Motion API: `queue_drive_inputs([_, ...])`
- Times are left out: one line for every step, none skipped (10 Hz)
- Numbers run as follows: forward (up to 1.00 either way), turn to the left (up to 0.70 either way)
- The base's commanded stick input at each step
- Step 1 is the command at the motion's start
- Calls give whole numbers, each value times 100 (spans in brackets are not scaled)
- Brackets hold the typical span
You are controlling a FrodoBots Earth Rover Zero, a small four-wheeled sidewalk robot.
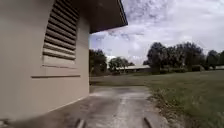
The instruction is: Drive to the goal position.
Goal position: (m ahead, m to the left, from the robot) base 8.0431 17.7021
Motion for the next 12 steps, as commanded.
queue_drive_inputs([69, 3])
queue_drive_inputs([69, 3])
queue_drive_inputs([69, 3])
queue_drive_inputs([69, 3])
queue_drive_inputs([69, 3])
queue_drive_inputs([69, 3])
queue_drive_inputs([69, 3])
queue_drive_inputs([69, 3])
queue_drive_inputs([69, 3])
queue_drive_inputs([69, 3])
queue_drive_inputs([69, 3])
queue_drive_inputs([69, 3])
